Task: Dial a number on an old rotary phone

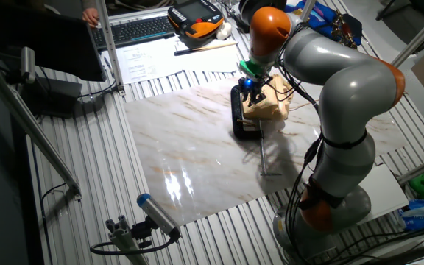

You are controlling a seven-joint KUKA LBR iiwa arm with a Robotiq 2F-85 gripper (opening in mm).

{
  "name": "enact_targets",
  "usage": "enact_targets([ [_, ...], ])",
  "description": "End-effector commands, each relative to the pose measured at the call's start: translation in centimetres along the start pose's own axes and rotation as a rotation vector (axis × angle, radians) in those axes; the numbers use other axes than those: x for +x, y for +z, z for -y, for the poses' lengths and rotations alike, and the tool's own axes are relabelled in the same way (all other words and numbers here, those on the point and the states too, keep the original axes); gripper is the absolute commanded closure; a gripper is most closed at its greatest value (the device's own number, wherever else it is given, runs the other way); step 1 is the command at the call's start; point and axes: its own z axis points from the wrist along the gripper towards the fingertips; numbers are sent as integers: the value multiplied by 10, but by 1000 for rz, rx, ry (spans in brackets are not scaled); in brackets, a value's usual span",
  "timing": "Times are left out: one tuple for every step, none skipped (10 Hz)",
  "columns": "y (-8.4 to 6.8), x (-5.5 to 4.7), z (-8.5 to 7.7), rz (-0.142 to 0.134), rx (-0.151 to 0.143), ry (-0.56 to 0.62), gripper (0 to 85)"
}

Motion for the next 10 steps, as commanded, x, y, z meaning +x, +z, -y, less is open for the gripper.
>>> enact_targets([
  [3, 0, -2, 6, -2, 12, 510],
  [8, 1, -4, 14, -8, 30, 510],
  [13, 4, -6, 24, -15, 47, 510],
  [19, 7, -7, 27, -19, 60, 510],
  [23, 9, -8, 27, -21, 74, 510],
  [25, 9, -10, 26, -21, 78, 510],
  [26, 9, -12, 26, -21, 89, 510],
  [28, 9, -13, 28, -24, 95, 510],
  [31, 10, -13, 28, -26, 101, 510],
  [33, 11, -13, 30, -30, 109, 510],
])
